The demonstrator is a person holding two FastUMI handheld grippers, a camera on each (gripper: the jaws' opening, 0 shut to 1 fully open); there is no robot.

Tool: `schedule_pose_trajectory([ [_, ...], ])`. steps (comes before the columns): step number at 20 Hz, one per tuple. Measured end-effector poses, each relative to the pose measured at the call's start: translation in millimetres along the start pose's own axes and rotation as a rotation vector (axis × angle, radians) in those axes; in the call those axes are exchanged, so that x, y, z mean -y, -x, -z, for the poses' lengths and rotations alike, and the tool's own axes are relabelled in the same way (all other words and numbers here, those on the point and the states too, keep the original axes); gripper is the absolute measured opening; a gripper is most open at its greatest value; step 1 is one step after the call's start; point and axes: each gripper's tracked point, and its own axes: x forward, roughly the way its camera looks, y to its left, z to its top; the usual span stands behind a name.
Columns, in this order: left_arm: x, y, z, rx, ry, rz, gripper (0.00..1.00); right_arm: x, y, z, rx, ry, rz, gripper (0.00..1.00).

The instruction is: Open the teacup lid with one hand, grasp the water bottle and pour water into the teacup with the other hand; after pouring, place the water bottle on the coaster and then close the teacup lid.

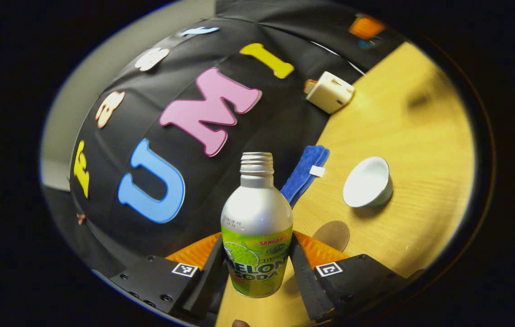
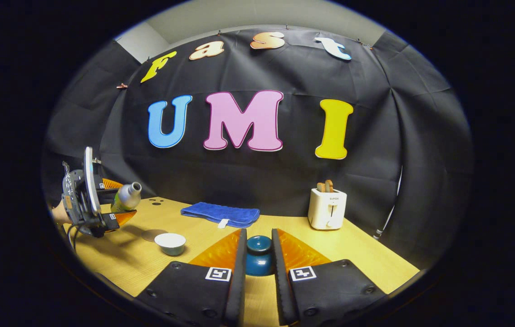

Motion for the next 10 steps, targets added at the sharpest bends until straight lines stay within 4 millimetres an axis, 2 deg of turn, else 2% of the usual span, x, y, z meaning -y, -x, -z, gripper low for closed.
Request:
schedule_pose_trajectory([
  [3,3.6,1.5,4.1,-0.034,-0.168,0.015,0.79,0.0,5.5,-6.5,0.017,-0.015,-0.004,0.32],
  [4,4.7,0.5,4.6,-0.046,-0.202,0.02,0.79,-0.6,6.4,-6.6,0.017,-0.013,-0.005,0.27],
  [5,7.0,-1.6,5.2,-0.056,-0.226,0.026,0.79,1.2,6.8,-6.6,0.015,-0.007,-0.003,0.32],
  [10,9.5,-8.2,-3.0,-0.038,-0.417,-0.015,0.79,2.6,8.2,-8.0,0.011,-0.011,-0.003,0.32],
])
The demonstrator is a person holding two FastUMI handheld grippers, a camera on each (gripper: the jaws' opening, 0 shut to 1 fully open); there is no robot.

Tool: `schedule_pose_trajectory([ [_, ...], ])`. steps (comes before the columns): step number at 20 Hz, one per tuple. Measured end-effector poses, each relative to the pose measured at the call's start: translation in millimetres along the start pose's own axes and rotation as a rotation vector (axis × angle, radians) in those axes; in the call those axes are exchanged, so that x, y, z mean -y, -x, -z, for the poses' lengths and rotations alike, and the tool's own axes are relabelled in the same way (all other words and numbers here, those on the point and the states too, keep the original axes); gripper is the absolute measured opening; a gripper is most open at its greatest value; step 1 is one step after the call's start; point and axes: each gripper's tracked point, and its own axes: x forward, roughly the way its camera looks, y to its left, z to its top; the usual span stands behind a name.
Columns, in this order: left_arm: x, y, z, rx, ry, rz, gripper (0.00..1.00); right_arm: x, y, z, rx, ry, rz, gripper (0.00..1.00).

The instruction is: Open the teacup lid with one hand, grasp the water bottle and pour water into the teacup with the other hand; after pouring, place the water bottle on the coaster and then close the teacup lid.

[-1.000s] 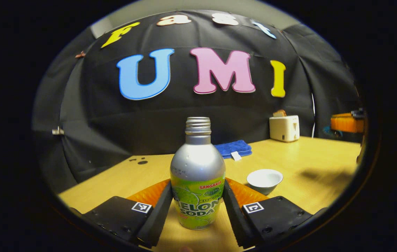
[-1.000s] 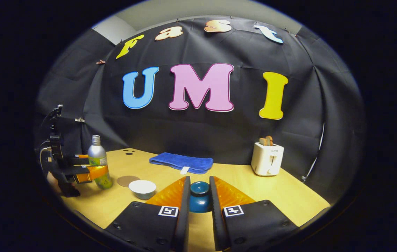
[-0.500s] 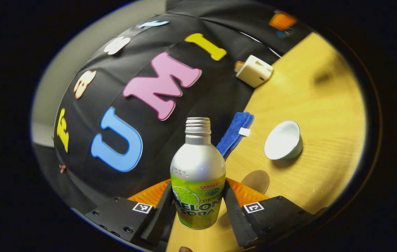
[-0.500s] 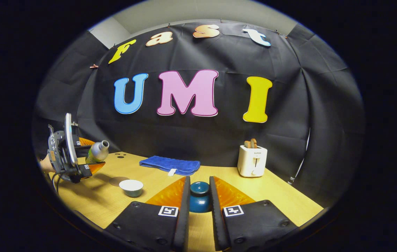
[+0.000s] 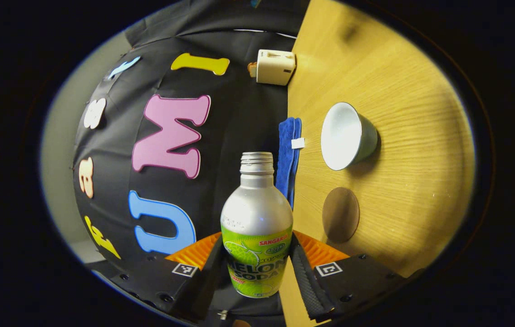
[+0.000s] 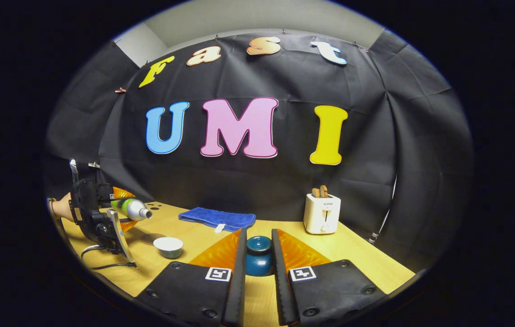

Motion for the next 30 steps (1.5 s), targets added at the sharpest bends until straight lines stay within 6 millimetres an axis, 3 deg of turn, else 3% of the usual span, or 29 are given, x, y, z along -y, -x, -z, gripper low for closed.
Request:
schedule_pose_trajectory([
  [2,2.9,-2.4,-4.0,0.008,-0.066,-0.001,0.79,0.7,1.1,-0.2,0.0,-0.002,0.0,0.27],
  [3,4.9,-1.7,-7.2,0.013,-0.095,0.001,0.79,1.2,1.9,-1.1,0.002,0.002,0.001,0.32],
  [5,13.1,-5.5,-6.9,0.012,-0.146,0.004,0.79,1.2,1.8,-3.3,0.005,0.012,0.004,0.27],
  [6,14.1,-6.3,-8.8,0.011,-0.177,0.006,0.79,0.8,2.1,-3.3,0.006,0.013,0.002,0.32],
  [14,13.5,-19.6,-8.7,0.009,-0.323,0.017,0.79,-3.1,3.0,-4.3,0.005,0.015,-0.009,0.32],
  [16,7.9,-21.3,-5.4,0.003,-0.352,0.009,0.79,-2.5,3.8,-5.1,0.006,0.014,-0.01,0.32],
  [17,5.9,-20.8,-5.3,0.0,-0.367,0.007,0.79,-2.1,3.8,-5.1,0.007,0.013,-0.011,0.27],
  [30,-31.8,-31.2,-10.0,0.046,-0.646,-0.05,0.8,4.1,6.7,-11.2,0.021,-0.002,-0.002,0.32],
])
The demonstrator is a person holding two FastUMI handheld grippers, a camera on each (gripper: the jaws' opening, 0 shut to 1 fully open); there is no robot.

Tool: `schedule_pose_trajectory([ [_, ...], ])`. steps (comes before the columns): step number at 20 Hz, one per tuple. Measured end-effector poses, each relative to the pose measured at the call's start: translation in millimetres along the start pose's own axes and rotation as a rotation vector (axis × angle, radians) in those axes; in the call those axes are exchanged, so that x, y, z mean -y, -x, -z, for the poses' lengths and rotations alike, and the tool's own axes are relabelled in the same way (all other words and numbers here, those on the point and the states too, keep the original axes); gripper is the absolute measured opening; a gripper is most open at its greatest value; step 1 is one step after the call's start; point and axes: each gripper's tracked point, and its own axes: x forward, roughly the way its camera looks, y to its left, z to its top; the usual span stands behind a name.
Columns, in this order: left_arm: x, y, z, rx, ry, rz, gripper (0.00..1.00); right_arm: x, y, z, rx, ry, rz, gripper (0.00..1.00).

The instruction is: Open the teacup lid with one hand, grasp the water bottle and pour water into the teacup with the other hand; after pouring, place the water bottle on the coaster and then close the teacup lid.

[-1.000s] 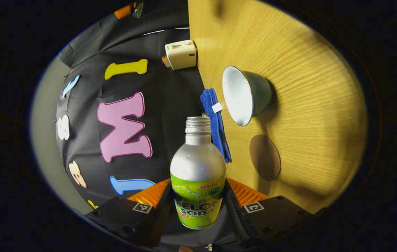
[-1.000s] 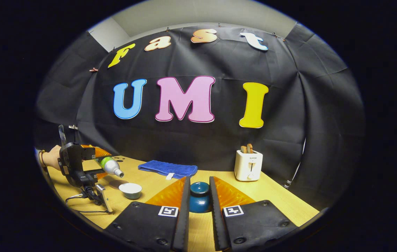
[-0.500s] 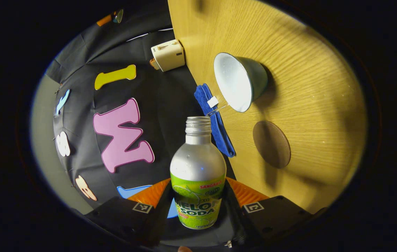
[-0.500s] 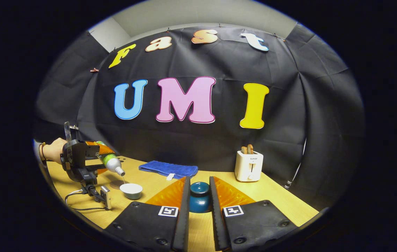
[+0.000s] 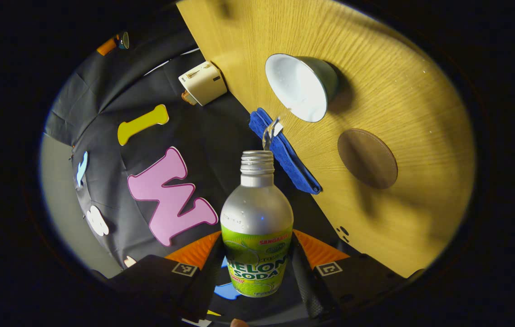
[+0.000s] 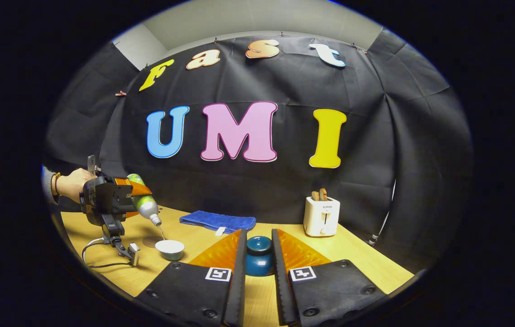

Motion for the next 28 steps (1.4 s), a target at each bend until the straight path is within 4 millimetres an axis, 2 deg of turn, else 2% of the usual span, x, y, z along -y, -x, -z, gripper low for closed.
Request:
schedule_pose_trajectory([
  [3,-13.8,-1.2,2.2,0.012,-0.064,-0.034,0.8,1.0,0.5,0.0,0.002,-0.003,0.0,0.32],
  [4,-17.8,-0.9,1.5,0.019,-0.091,-0.045,0.8,0.7,1.0,-0.5,0.003,-0.004,-0.001,0.27],
  [5,-21.2,-2.4,0.9,0.025,-0.119,-0.051,0.8,0.2,1.1,-2.0,0.005,-0.005,-0.002,0.27],
  [6,-24.1,-2.8,0.0,0.031,-0.143,-0.058,0.8,-0.7,0.5,-3.3,0.007,-0.005,-0.002,0.32],
  [8,-31.2,-4.5,-2.4,0.043,-0.175,-0.07,0.8,1.3,1.9,-3.6,0.01,-0.006,-0.001,0.32],
  [9,-34.8,-4.5,-2.8,0.048,-0.185,-0.075,0.8,2.3,1.6,-3.2,0.01,-0.008,0.0,0.27],
  [10,-35.2,-3.8,-5.6,0.053,-0.203,-0.081,0.79,3.1,1.8,-4.4,0.013,-0.011,0.001,0.27],
  [11,-37.3,-4.4,-5.6,0.056,-0.226,-0.088,0.79,3.9,2.4,-5.4,0.014,-0.013,0.003,0.32],
  [15,-50.3,3.0,-12.7,0.074,-0.302,-0.132,0.8,6.7,2.4,-6.1,0.018,-0.019,0.006,0.32],
  [22,-46.6,6.1,-25.6,0.094,-0.293,-0.126,0.8,9.1,2.5,-5.3,0.015,-0.023,0.0,0.32],
  [23,-48.2,5.7,-21.4,0.095,-0.276,-0.116,0.8,9.6,3.3,-5.2,0.014,-0.026,0.0,0.32],
  [25,-36.6,4.6,-24.0,0.099,-0.163,-0.059,0.8,10.2,2.8,-4.8,0.012,-0.029,0.0,0.32],
  [28,-1.9,-0.5,-30.1,0.125,0.208,0.082,0.79,11.0,2.1,-3.0,0.008,-0.034,-0.001,0.32],
])
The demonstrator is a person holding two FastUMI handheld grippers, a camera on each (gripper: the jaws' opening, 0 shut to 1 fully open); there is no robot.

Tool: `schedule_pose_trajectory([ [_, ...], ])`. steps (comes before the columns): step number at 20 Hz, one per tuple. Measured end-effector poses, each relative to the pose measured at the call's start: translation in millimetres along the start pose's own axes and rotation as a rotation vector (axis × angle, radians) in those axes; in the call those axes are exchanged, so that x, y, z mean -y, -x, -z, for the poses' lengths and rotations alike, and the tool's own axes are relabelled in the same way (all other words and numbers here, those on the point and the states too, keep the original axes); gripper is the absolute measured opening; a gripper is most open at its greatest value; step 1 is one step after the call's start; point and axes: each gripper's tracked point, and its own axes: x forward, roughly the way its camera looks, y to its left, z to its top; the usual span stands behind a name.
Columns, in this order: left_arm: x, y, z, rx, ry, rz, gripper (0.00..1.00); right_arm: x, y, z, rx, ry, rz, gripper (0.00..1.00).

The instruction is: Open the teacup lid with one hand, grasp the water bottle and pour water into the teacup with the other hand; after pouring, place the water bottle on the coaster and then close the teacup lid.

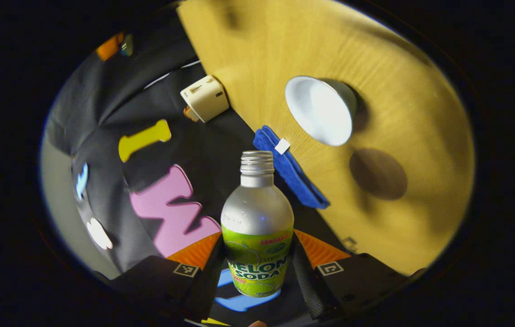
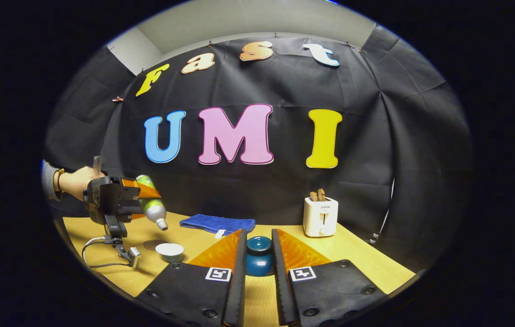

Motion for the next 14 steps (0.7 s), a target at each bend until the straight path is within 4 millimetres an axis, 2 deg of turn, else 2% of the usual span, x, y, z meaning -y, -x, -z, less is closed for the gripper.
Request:
schedule_pose_trajectory([
  [3,35.9,1.4,-14.4,0.03,0.431,0.106,0.79,1.4,-0.7,-0.2,-0.003,0.002,0.004,0.32],
  [6,42.4,10.1,-20.7,0.03,0.758,0.098,0.79,2.0,-0.4,1.1,-0.003,-0.002,0.007,0.33],
  [10,21.2,2.6,-24.6,0.076,1.235,0.028,0.79,-0.2,-1.9,2.5,-0.007,0.002,0.002,0.32],
  [12,-0.3,6.4,-17.0,0.118,1.469,-0.045,0.79,-0.5,-2.0,4.7,-0.013,0.0,0.0,0.32],
  [13,-7.3,10.7,-8.3,0.135,1.572,-0.083,0.78,-0.6,-2.2,5.3,-0.014,0.001,0.0,0.27],
  [14,-15.3,14.0,1.0,0.156,1.656,-0.118,0.78,-0.7,-2.3,4.5,-0.013,0.001,0.0,0.32],
])
